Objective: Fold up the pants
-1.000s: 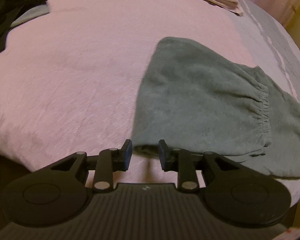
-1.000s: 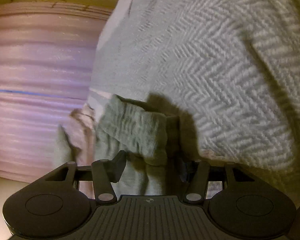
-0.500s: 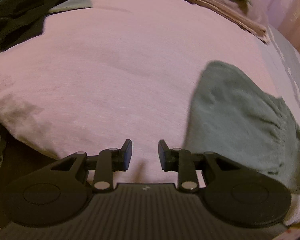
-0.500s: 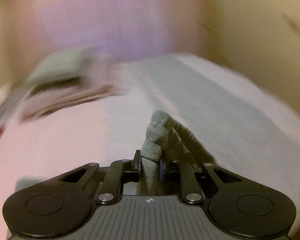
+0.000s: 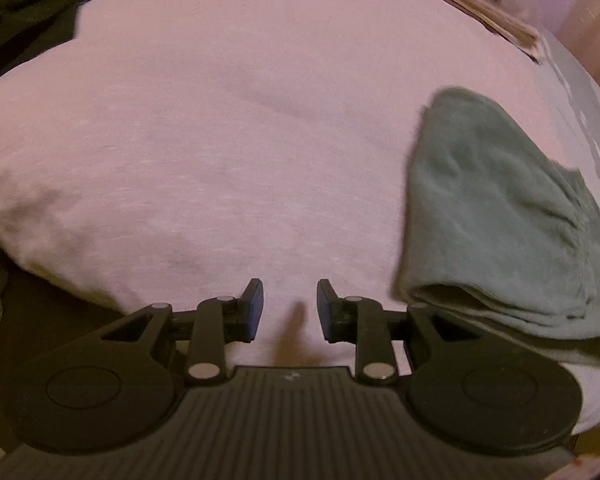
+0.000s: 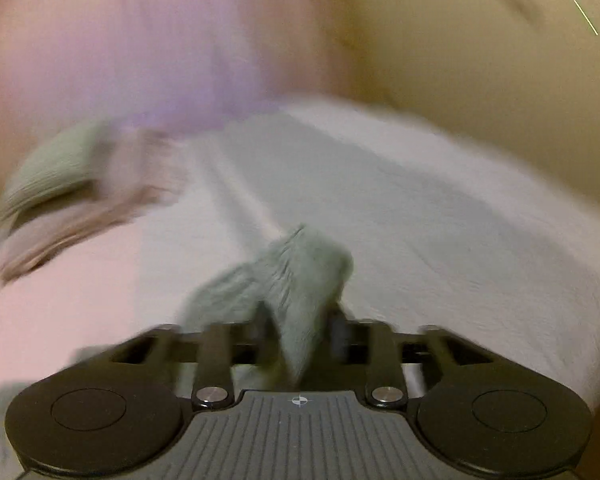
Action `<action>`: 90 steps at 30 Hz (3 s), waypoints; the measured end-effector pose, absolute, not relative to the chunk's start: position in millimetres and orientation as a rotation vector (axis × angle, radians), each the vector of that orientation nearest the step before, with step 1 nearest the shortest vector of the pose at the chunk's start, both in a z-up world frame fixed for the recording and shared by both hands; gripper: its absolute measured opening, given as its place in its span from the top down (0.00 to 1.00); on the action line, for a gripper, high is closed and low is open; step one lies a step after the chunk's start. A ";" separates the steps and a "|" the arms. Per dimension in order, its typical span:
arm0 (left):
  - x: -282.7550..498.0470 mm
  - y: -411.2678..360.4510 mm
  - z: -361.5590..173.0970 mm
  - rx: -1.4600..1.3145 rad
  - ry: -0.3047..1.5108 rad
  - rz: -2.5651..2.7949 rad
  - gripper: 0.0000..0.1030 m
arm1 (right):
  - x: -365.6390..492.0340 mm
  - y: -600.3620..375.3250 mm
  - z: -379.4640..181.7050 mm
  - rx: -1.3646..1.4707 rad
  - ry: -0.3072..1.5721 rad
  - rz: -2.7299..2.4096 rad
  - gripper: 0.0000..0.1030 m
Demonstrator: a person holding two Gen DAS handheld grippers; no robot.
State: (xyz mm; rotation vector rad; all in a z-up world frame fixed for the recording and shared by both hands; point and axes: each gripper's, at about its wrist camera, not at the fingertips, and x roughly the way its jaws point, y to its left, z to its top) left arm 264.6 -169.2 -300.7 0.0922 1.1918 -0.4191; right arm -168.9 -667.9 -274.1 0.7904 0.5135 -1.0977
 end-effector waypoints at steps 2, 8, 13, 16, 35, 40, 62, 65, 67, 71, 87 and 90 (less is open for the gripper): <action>261.3 -181.8 -301.5 0.118 1.196 -0.446 0.77 | -208.9 -672.4 -284.4 0.922 0.422 -1.107 0.44; 251.8 -215.8 -293.0 0.178 1.171 -0.513 0.77 | -221.9 -644.4 -319.0 0.735 0.634 -0.855 0.40; 244.0 -238.1 -288.6 0.206 1.155 -0.545 0.77 | -245.1 -687.2 -378.8 1.310 0.172 -0.759 0.40; 241.2 -247.3 -288.9 0.229 1.152 -0.543 0.77 | -225.3 -709.9 -413.7 1.431 0.125 -0.801 0.37; 245.9 -282.3 -275.2 0.296 1.121 -0.604 0.75 | -223.6 -639.4 -415.4 1.408 0.043 -0.922 0.28; 247.2 -279.9 -282.9 0.256 1.139 -0.587 0.75 | -205.6 -661.6 -426.6 1.423 -0.091 -0.764 0.38; 308.3 -151.9 -288.1 0.033 1.162 -0.418 0.75 | 86.0 -345.5 -278.0 -0.193 0.652 -0.404 0.79; 311.9 -133.3 -302.0 -0.009 1.201 -0.397 0.75 | 115.8 -301.9 -343.0 -0.318 0.822 -0.248 0.69; 312.2 -126.5 -307.6 -0.019 1.216 -0.402 0.75 | 118.9 -292.1 -381.9 -0.397 0.951 -0.180 0.59; 312.1 -117.5 -310.5 -0.009 1.238 -0.394 0.75 | 98.2 -304.3 -351.1 -0.249 0.943 -0.124 0.40; 247.3 -219.3 -245.0 -0.049 1.184 -0.739 0.75 | -55.4 -486.5 -295.2 0.927 0.752 -0.482 0.37; 253.9 -242.3 -255.0 -0.046 1.164 -0.740 0.75 | -79.4 -509.0 -307.9 1.156 0.629 -0.516 0.37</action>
